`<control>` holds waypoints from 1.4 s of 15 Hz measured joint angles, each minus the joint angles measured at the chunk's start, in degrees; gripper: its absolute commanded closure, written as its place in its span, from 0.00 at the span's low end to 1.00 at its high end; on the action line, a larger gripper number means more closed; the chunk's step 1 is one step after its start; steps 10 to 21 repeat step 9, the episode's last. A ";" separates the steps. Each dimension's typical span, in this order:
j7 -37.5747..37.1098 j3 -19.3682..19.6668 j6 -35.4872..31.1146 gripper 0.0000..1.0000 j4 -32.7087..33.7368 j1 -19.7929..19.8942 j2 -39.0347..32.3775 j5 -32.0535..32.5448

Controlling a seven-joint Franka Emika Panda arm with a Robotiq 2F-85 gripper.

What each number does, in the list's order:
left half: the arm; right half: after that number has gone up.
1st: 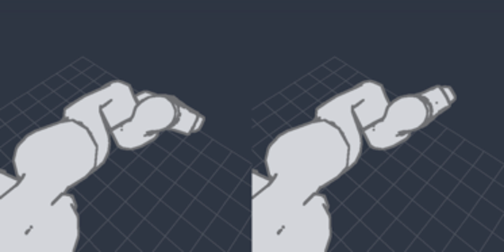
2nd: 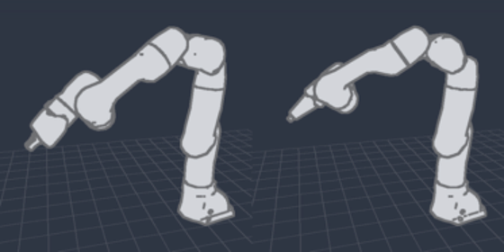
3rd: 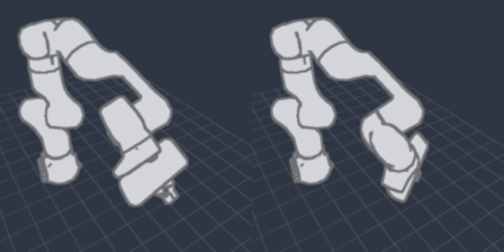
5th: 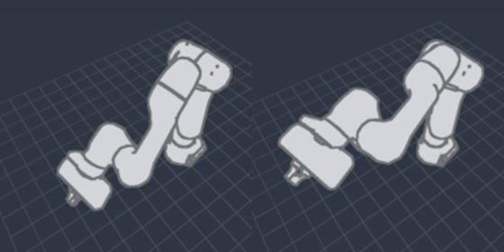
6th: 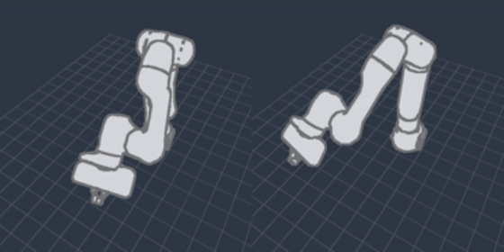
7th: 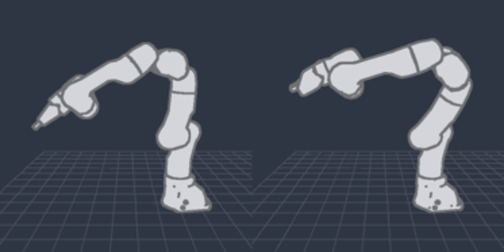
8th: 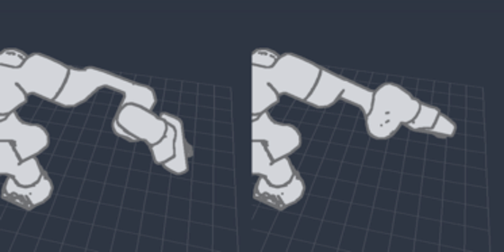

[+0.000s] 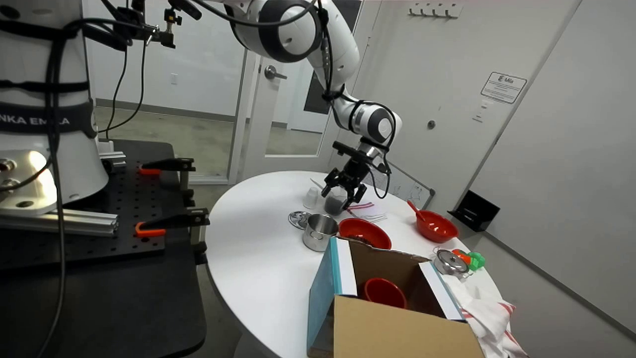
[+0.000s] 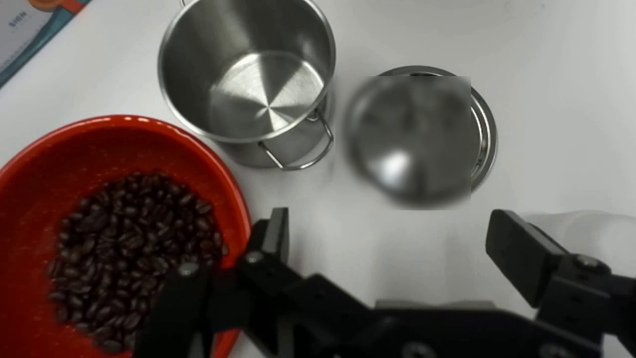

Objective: Uncover the pot and put the lid on the table

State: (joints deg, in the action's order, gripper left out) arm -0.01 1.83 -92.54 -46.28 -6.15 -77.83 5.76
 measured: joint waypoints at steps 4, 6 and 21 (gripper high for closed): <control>-2.30 0.51 -2.98 0.00 -3.52 -0.03 4.18 0.00; -3.31 0.51 -4.86 0.00 -6.30 -0.03 6.78 -0.04; -3.58 0.44 -7.24 0.00 -11.76 0.00 11.16 -0.34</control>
